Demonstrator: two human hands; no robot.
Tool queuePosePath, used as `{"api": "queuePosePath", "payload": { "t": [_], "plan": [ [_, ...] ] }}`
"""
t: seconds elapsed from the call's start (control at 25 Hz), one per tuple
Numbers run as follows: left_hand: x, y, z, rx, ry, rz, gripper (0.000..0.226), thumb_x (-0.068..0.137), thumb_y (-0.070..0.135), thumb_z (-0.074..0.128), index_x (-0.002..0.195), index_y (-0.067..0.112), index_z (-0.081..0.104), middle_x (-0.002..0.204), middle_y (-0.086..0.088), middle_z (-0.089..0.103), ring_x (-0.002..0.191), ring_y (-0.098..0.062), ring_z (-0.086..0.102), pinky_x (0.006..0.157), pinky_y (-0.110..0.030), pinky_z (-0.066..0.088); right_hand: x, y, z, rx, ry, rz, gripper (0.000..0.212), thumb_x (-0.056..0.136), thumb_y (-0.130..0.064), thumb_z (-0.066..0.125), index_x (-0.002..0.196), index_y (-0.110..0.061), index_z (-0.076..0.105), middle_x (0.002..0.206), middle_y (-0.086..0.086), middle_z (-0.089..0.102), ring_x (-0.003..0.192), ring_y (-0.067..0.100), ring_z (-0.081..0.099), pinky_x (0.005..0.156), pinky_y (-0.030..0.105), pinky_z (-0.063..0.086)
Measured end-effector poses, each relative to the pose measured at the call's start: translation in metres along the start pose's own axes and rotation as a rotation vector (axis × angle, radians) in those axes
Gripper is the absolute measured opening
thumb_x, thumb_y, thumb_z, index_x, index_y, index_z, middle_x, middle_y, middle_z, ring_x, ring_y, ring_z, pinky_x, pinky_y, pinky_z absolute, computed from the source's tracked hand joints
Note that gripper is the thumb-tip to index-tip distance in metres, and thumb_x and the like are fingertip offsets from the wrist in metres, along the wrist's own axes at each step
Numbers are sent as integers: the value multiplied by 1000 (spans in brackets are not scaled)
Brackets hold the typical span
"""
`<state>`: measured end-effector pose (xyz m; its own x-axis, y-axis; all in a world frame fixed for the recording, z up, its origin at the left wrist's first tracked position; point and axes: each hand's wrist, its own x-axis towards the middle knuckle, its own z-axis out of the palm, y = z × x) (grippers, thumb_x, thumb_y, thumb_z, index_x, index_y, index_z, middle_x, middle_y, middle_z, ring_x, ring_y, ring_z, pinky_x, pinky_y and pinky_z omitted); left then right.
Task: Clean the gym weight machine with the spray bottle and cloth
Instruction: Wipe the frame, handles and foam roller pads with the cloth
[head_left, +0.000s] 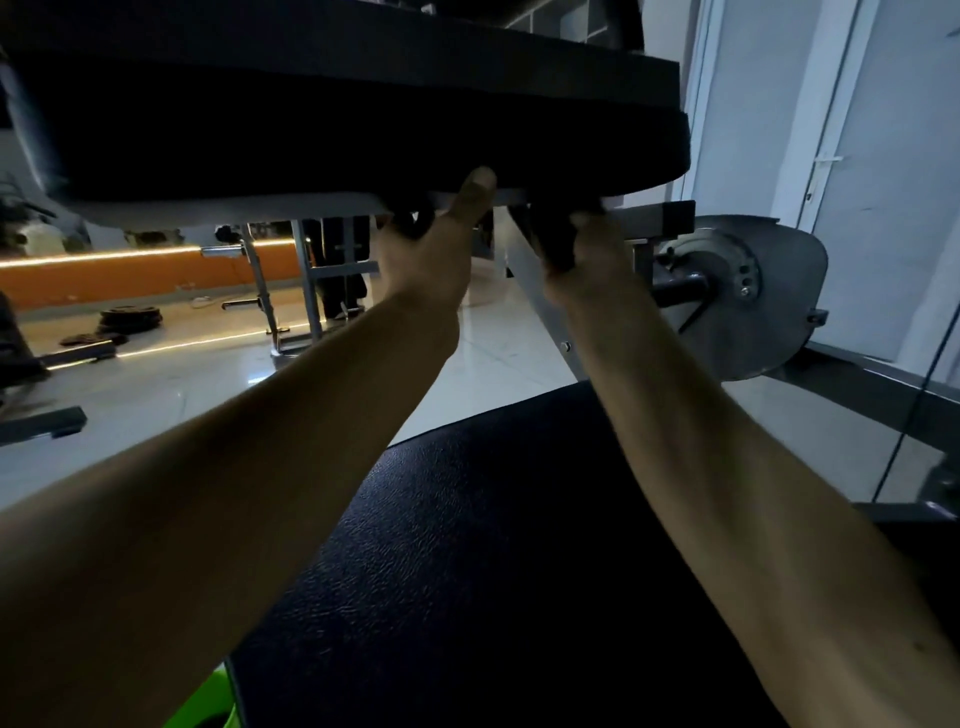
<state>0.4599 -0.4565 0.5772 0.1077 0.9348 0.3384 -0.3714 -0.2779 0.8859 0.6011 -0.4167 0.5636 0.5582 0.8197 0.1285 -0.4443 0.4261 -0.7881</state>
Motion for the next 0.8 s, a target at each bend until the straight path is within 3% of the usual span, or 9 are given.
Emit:
{"api": "queuePosePath", "payload": {
  "t": [0.08,0.12,0.2,0.28,0.32,0.44,0.6,0.64,0.8],
  "plan": [
    [2,-1,3,-14,-20,14,79,87,39,78,149,14,36,123,6,50,112,-10,43,97,-27,31,-7,0,6,52,-60,-22,22,104,-12,55,125,-9,63,133,31,61,111,32,64,103,40,50],
    [0,0,4,-17,-26,6,79,87,38,78,150,14,35,123,6,50,112,-10,43,98,-27,31,-6,-4,2,101,-66,-29,24,102,-9,58,125,-6,64,131,29,64,109,29,66,103,34,51],
    [-1,0,4,-31,-31,-15,82,88,36,78,152,15,31,130,3,49,115,-11,41,100,-27,31,0,-16,-11,151,-53,-52,22,99,-5,64,120,1,62,109,7,76,99,15,72,92,21,57],
    [0,0,4,-26,-39,-32,84,88,37,77,153,16,28,141,-1,47,117,-12,40,101,-28,30,13,-29,-30,174,-156,-54,22,101,0,58,117,15,53,82,-12,70,82,-3,68,76,8,53],
    [-1,1,4,-15,-35,-28,84,88,37,77,154,16,28,143,-1,47,117,-12,40,101,-28,29,14,-32,-37,195,-182,-72,23,101,2,56,116,18,51,78,-8,66,78,-3,68,75,10,53],
    [0,1,4,2,-25,-11,81,89,38,76,152,16,32,137,1,49,117,-11,41,100,-27,29,-16,-35,-34,96,73,-235,34,97,-5,64,127,9,55,91,1,68,86,8,71,77,25,55],
    [0,-1,5,-1,-39,-2,75,90,36,76,150,15,36,129,3,50,116,-12,43,99,-25,31,-41,-34,-21,123,195,-238,24,86,-6,76,104,-18,65,112,5,73,106,21,70,98,41,57],
    [-1,-1,5,0,-35,-1,76,89,35,76,150,15,36,127,4,49,116,-12,44,100,-25,32,-43,-35,-21,106,202,-257,25,85,-6,77,104,-18,66,110,6,75,106,22,71,95,40,59],
    [1,2,3,5,-26,6,76,88,34,78,149,15,36,137,1,51,117,-12,44,101,-24,31,-51,-50,-27,91,219,-190,13,93,-16,72,105,-20,69,100,3,75,96,20,71,54,23,57]
  ]
}}
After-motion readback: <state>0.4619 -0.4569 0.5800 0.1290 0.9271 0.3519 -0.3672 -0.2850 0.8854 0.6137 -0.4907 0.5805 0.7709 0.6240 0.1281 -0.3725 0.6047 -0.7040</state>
